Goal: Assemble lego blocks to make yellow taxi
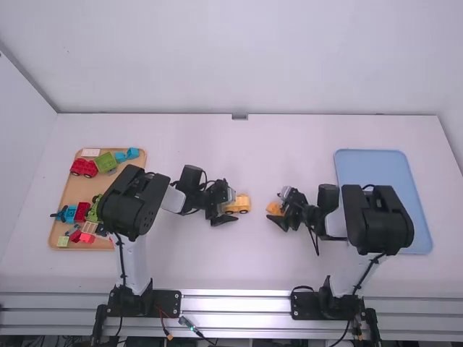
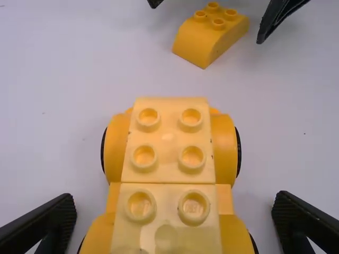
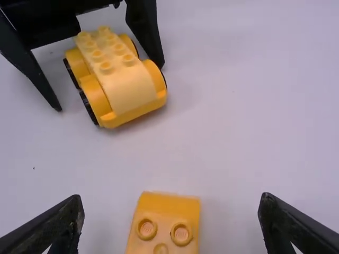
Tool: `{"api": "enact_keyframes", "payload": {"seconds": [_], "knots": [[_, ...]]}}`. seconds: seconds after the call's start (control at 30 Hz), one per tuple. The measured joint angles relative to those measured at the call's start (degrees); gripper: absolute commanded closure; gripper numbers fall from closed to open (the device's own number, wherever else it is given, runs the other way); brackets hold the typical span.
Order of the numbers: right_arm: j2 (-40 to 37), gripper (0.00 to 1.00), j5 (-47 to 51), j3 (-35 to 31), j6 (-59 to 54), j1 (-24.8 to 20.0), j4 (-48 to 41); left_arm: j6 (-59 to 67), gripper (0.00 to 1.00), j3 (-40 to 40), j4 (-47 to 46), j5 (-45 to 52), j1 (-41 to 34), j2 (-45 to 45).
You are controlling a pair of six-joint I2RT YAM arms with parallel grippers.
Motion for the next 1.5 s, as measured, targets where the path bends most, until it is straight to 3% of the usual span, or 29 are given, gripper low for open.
{"api": "enact_keyframes", "payload": {"seconds": [0.23, 0.57, 1.0, 1.2, 1.5], "knots": [[0.0, 0.17, 2.8, -2.5, 2.8, -0.2, 1.7, 0.0, 0.01, 0.0, 0.0, 0.0, 0.0, 0.0], [0.0, 0.30, 2.0, -0.1, 0.5, -2.4, -7.0, 0.0, 0.01, 0.0, 0.0, 0.0, 0.0, 0.0], [0.0, 0.69, 2.1, 0.4, -1.4, -2.0, -8.1, 0.1, 0.01, 0.0, 0.0, 0.0, 0.0, 0.0], [0.0, 0.76, 1.6, 0.4, -1.3, -2.0, -7.9, 0.2, 0.01, 0.0, 0.0, 0.0, 0.0, 0.0], [0.0, 0.76, -0.3, 0.4, -1.0, -2.0, -4.9, 0.2, 0.01, 0.0, 0.0, 0.0, 0.0, 0.0]]}}
